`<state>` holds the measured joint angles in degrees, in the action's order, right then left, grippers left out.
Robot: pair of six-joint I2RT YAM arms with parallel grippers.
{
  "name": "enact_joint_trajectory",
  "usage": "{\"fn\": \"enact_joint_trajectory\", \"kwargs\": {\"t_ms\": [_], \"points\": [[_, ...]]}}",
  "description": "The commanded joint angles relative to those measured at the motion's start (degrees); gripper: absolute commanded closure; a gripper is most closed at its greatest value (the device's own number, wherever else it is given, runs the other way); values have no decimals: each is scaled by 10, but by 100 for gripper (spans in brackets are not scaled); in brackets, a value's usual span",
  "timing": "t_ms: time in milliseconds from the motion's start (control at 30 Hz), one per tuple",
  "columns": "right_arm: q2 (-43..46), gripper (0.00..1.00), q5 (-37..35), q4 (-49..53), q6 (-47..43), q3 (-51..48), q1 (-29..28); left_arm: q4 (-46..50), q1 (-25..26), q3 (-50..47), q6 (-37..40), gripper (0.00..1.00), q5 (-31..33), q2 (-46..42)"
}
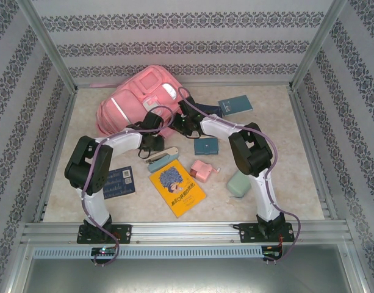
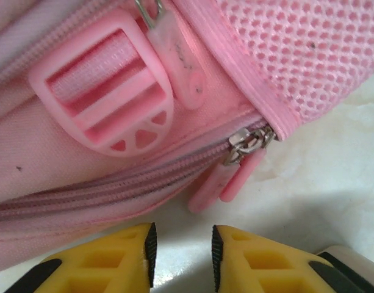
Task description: Pack books, pencil case, and school supplies into a backpack
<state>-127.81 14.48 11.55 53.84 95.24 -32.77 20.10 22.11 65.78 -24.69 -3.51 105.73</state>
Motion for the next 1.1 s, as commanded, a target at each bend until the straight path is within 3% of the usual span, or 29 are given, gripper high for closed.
{"fn": "enact_joint_trajectory", "kwargs": {"t_ms": [0,633,967,1067], "points": [[-4,61,3,6,-7,13,-1,-12,-18,17,11,70,-13,8],[-11,61,9,10,-6,23,-4,-10,-20,46,37,73,-52,62],[-20,60,13,18,-5,37,-8,30,8,98,41,72,-8,108],[-20,60,13,18,-5,37,-8,36,13,105,36,81,6,119]]}}
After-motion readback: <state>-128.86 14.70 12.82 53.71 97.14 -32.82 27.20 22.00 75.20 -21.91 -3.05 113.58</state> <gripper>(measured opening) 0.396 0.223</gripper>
